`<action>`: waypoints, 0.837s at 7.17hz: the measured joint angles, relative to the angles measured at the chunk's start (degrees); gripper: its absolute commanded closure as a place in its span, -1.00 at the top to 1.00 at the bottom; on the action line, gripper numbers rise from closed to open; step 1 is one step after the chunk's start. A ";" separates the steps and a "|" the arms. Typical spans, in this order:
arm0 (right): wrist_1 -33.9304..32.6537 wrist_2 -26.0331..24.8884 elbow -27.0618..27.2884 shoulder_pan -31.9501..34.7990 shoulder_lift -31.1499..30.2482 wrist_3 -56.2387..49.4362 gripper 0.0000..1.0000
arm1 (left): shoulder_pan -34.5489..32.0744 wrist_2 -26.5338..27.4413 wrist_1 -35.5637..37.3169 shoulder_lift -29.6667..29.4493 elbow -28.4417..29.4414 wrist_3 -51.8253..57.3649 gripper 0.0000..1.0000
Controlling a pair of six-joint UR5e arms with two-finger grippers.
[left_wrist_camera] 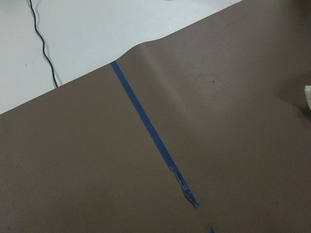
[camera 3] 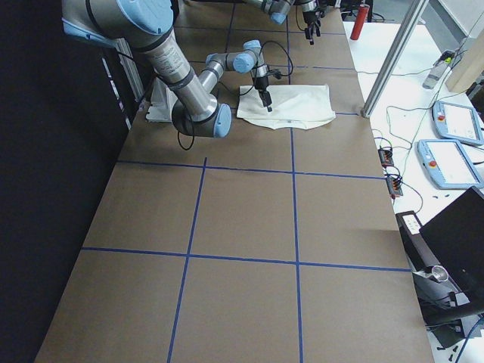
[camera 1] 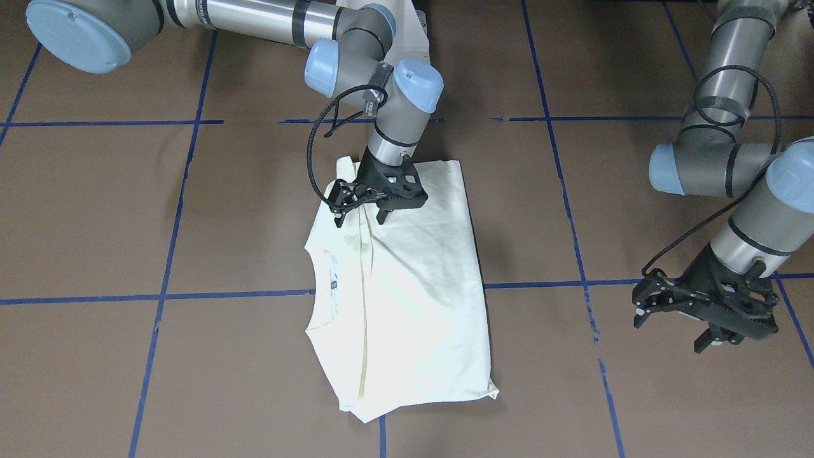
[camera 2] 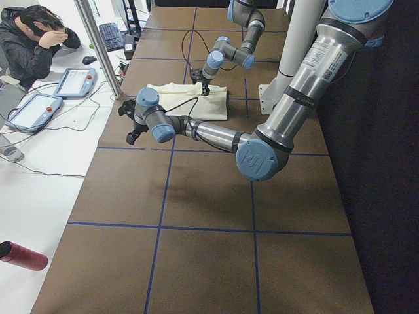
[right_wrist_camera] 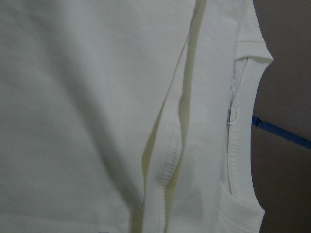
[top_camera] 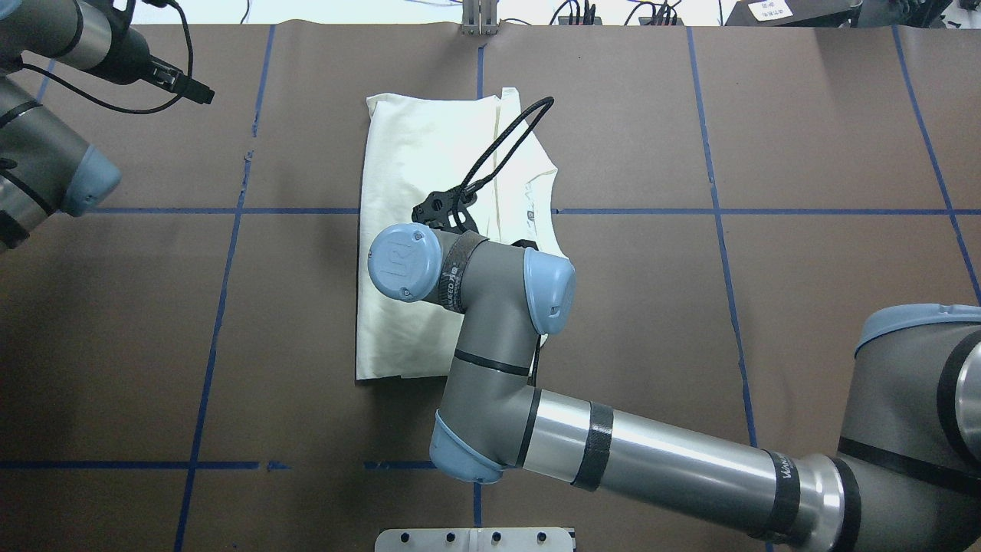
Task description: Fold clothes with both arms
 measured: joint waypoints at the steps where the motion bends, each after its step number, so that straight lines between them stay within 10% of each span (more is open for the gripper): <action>1: 0.02 -0.39 0.08 -0.23 -0.12 1.80 0.85 | 0.00 -0.02 -0.03 0.00 0.00 0.00 1.00; 6: -0.01 -2.54 0.22 -0.37 -1.65 2.97 0.88 | 0.00 -0.09 -0.12 0.02 0.00 -0.26 1.00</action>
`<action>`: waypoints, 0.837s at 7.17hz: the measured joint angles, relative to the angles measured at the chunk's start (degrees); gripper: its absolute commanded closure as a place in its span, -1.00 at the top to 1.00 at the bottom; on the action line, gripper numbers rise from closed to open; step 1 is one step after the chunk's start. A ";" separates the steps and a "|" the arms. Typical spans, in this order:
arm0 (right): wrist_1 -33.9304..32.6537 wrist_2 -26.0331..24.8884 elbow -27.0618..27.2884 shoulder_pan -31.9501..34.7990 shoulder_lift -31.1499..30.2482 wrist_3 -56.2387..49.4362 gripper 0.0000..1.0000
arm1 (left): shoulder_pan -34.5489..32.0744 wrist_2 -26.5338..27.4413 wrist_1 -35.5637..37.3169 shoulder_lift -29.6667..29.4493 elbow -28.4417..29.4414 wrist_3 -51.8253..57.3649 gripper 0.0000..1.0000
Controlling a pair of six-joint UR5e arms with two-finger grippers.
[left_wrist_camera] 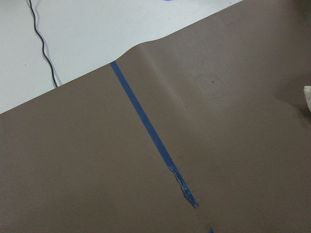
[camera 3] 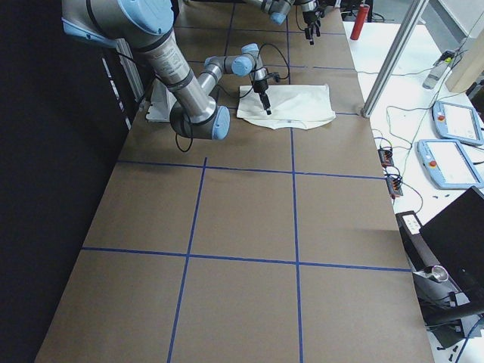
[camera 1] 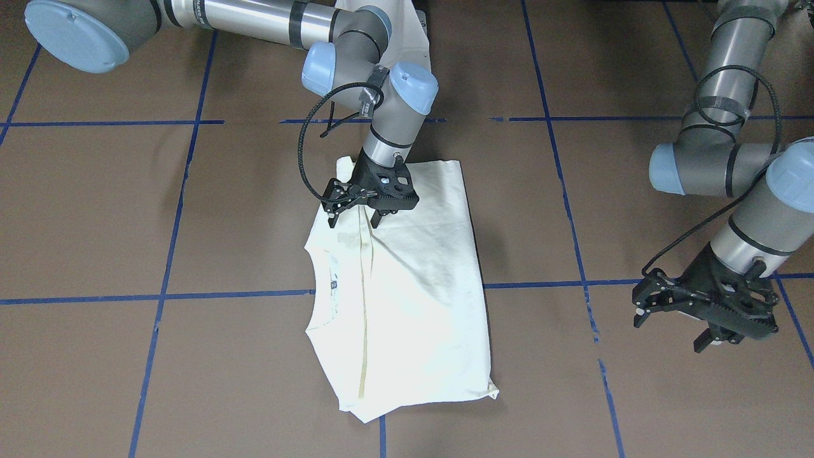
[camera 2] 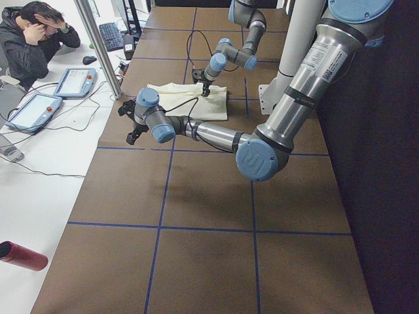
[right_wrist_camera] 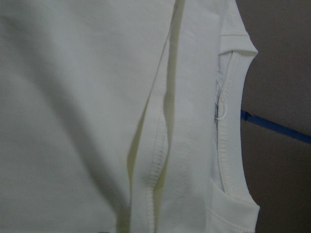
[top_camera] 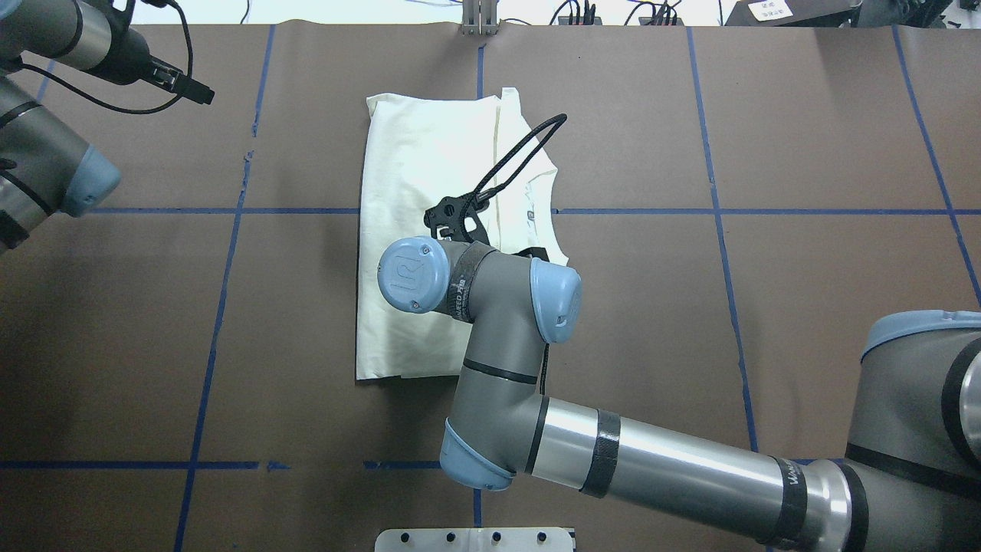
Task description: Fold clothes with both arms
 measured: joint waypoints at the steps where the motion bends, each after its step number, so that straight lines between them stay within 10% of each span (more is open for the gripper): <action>1: 0.00 -0.27 0.00 0.01 -0.33 -0.04 0.88 | 0.00 0.00 -0.02 -0.01 0.01 0.00 1.00; 6: -0.33 -0.71 0.72 1.59 -1.41 -2.35 0.88 | 0.08 0.00 -0.03 -0.02 0.01 -0.09 1.00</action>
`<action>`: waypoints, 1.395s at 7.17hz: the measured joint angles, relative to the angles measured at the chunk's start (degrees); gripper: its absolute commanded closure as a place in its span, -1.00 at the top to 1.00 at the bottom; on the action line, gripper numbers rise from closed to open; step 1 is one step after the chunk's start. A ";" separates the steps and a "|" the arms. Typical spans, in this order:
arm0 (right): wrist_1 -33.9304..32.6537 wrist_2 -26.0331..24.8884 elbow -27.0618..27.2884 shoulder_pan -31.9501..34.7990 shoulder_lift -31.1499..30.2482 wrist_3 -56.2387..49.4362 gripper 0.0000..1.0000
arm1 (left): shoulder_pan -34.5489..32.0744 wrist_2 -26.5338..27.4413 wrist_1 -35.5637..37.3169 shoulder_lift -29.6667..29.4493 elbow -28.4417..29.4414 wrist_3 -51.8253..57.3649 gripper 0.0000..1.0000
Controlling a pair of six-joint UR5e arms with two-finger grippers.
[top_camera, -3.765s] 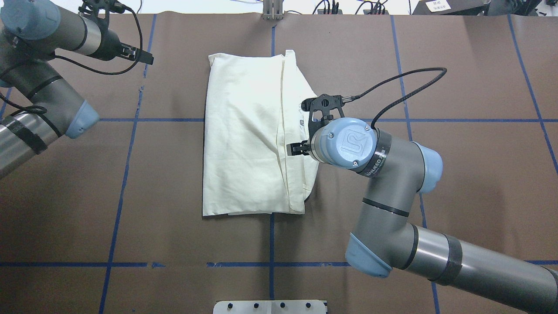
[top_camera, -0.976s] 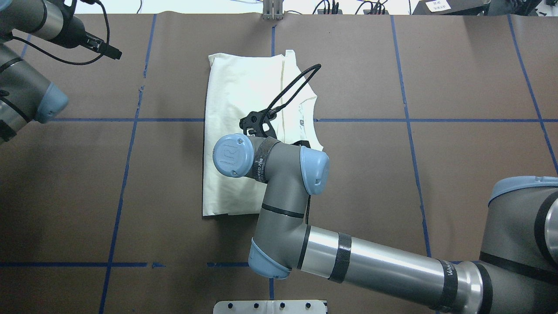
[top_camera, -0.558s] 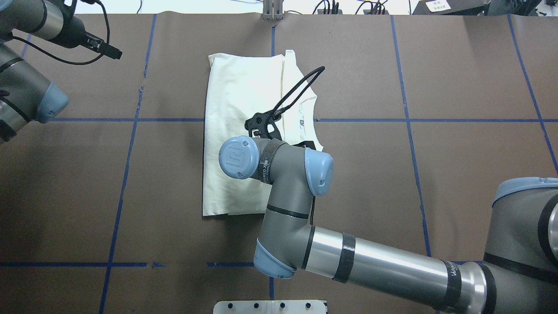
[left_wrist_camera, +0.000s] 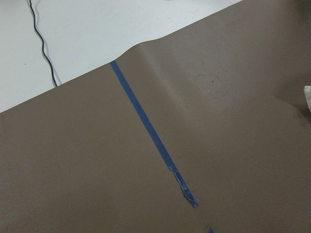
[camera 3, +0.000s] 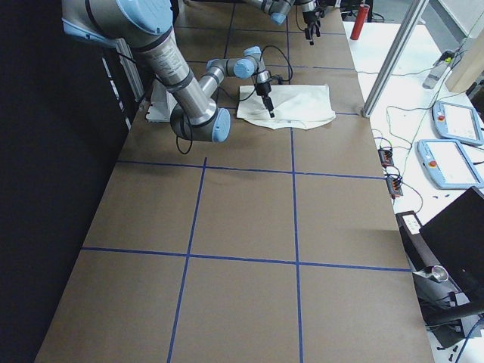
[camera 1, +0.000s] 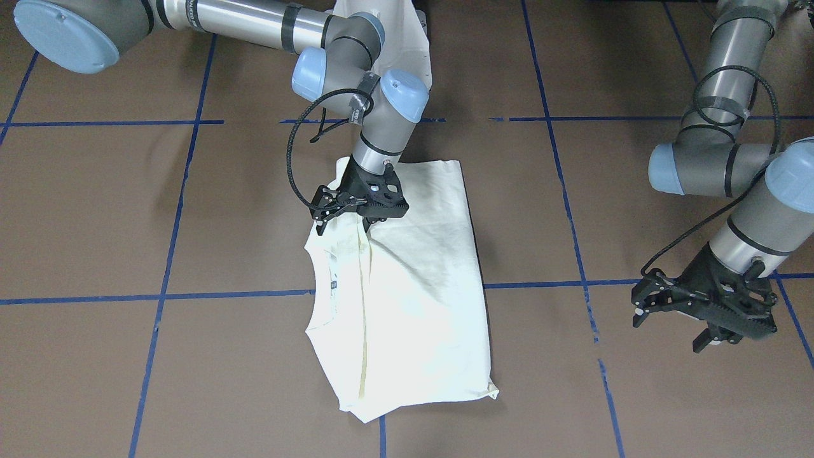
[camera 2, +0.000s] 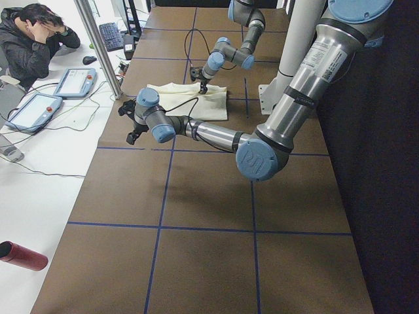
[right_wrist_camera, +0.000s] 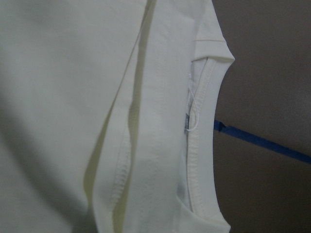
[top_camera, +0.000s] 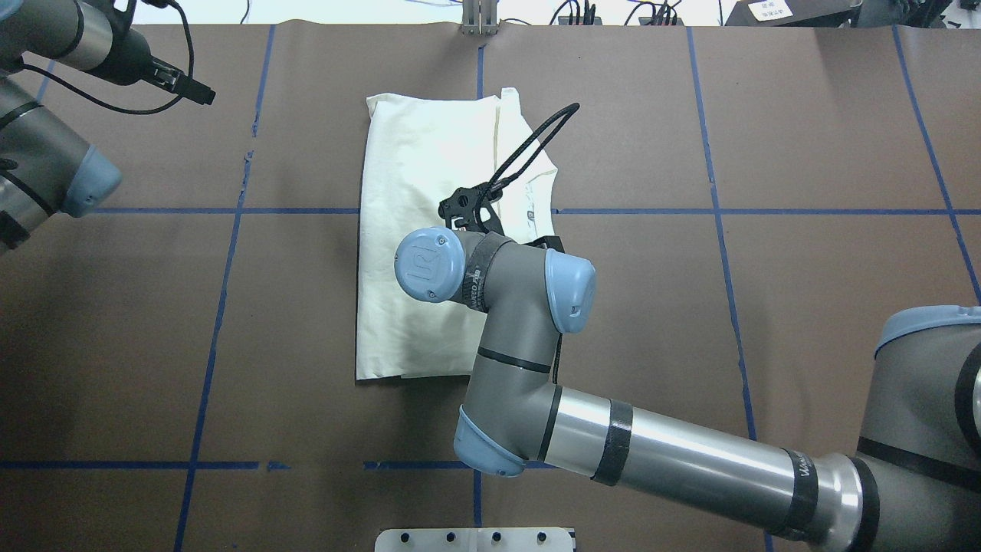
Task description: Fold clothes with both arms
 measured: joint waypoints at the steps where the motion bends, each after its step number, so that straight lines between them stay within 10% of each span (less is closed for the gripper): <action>1: -0.05 0.04 1.23 0.59 -1.13 -1.38 0.88 | 0.00 0.00 0.00 0.00 -0.01 0.00 1.00; 10: 8.36 4.74 18.98 5.28 -15.21 -6.27 0.99 | 0.11 0.00 -0.13 0.04 -0.85 -4.48 1.00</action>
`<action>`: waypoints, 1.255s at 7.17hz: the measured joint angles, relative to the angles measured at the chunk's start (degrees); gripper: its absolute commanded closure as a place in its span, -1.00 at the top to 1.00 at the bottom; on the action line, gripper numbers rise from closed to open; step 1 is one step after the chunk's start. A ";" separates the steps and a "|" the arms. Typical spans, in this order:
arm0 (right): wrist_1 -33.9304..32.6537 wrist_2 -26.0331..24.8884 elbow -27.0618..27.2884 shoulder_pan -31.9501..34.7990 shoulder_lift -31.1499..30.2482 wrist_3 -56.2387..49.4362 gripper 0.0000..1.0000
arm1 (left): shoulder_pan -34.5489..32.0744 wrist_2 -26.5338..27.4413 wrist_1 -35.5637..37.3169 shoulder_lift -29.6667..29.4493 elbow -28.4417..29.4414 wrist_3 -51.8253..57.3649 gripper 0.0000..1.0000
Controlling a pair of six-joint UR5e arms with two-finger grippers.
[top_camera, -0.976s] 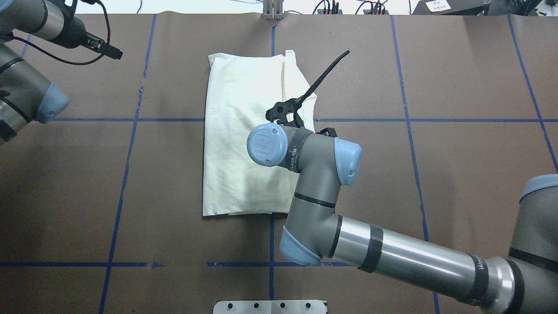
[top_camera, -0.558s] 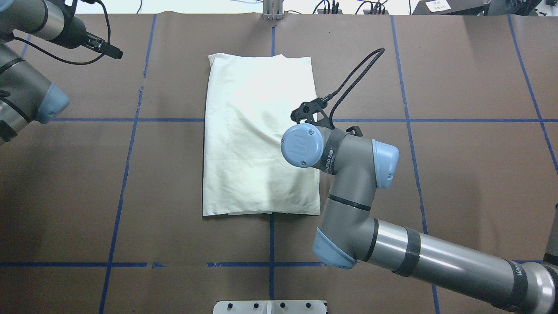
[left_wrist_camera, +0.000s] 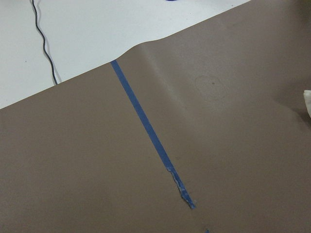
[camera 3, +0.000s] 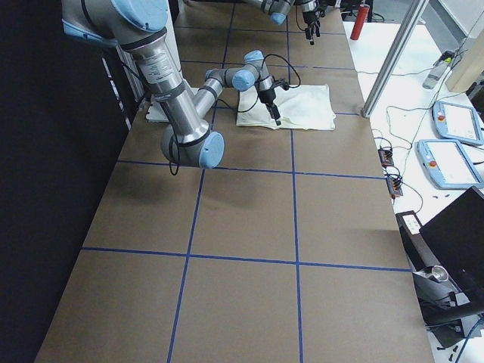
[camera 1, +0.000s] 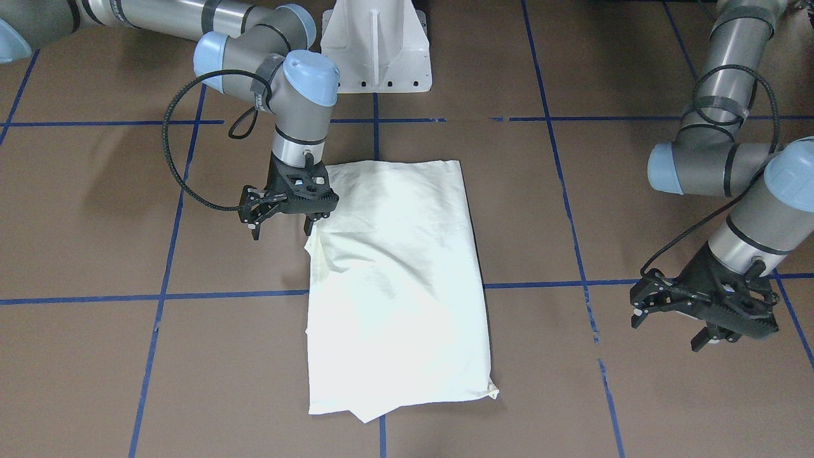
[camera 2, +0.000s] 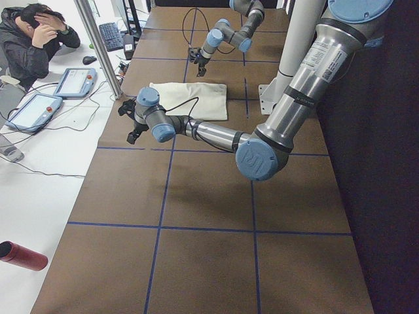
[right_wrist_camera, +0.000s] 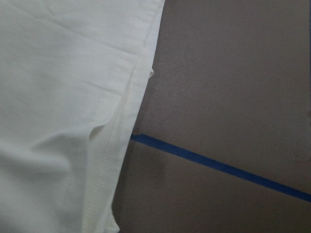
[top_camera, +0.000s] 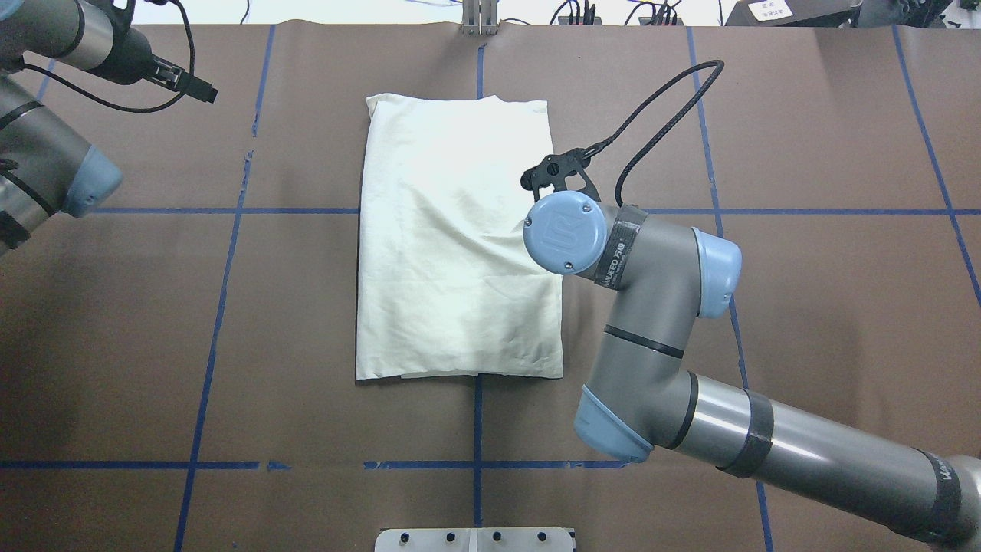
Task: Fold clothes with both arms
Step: 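Bring both grippers to the sides of the folded shirt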
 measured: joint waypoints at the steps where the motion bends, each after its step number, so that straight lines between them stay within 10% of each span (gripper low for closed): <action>1: 7.25 2.52 2.07 0.38 -2.71 3.13 1.00 | 0.35 0.02 0.08 0.45 -1.83 -4.53 1.00; 4: 21.72 7.73 8.08 0.59 -9.94 19.56 0.99 | 6.36 0.54 0.24 7.26 -15.82 -23.30 1.00; 9: 36.35 8.59 15.82 -0.18 -18.68 42.58 0.98 | 29.35 18.76 0.28 13.17 -31.72 -64.34 0.19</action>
